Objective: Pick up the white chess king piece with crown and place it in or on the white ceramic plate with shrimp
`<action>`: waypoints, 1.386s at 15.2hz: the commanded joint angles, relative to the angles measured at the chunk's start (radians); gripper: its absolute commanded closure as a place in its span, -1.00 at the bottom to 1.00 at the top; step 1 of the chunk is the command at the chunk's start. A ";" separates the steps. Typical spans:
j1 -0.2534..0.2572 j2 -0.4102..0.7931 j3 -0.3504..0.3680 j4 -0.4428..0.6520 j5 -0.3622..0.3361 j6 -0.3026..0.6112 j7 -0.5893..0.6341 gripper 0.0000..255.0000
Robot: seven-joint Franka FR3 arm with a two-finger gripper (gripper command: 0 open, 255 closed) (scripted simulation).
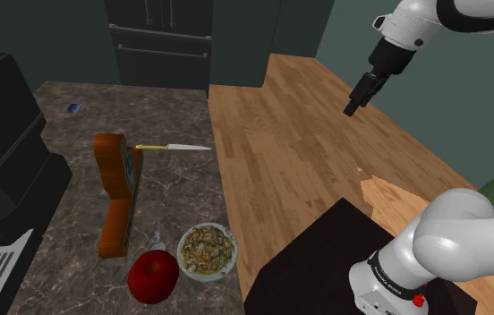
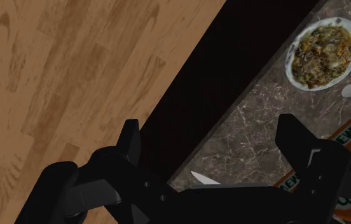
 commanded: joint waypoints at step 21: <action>0.112 0.568 0.318 0.129 0.131 0.263 0.358 -1.00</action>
